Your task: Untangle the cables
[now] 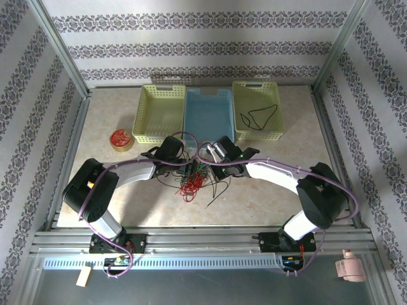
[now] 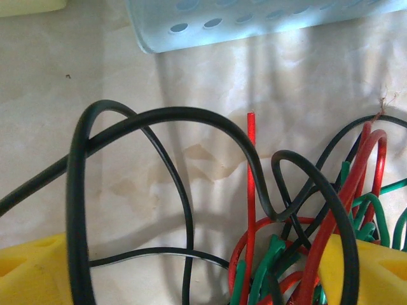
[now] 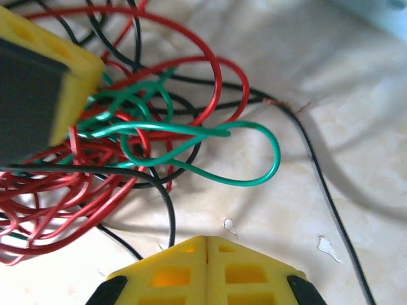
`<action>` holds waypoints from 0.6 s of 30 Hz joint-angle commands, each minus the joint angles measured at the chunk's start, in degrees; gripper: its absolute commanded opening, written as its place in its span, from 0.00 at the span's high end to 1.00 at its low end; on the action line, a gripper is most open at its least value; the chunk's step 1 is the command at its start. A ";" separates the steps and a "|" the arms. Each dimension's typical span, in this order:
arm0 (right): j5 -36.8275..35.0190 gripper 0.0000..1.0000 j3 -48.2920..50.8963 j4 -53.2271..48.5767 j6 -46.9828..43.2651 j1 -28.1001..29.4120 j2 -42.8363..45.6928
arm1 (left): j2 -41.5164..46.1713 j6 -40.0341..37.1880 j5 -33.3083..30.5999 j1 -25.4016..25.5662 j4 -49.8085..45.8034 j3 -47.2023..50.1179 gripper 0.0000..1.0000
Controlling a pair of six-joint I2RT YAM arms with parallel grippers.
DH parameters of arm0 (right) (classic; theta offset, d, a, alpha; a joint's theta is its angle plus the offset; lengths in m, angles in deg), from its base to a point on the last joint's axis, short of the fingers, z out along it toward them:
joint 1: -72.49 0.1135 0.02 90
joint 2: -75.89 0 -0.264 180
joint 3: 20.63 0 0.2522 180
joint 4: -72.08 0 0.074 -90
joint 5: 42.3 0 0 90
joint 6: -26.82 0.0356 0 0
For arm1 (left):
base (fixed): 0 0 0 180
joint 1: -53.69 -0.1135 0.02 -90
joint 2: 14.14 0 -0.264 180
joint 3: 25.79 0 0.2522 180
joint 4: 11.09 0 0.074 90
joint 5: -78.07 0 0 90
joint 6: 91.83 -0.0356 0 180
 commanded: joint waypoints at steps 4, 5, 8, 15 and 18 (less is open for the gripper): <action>0.97 0.62 4.08 -1.55 1.73 1.16 3.00 | 0.12 -2.30 0.85 0.33 -2.70 -0.43 0.08; 0.63 0.59 4.53 -2.04 1.75 1.51 3.05 | 0.49 -2.47 1.12 0.42 -2.96 -0.40 0.08; -1.30 0.51 6.23 -3.38 1.92 2.33 3.40 | 2.29 -3.43 2.03 0.53 -3.58 -0.16 0.06; -3.06 0.38 8.44 -5.56 3.87 1.08 4.02 | 4.35 -5.54 5.50 1.07 -6.65 -0.80 0.03; -2.85 0.38 9.41 -4.92 4.90 0.45 3.21 | 3.91 -7.01 6.12 1.97 -7.69 -1.05 0.02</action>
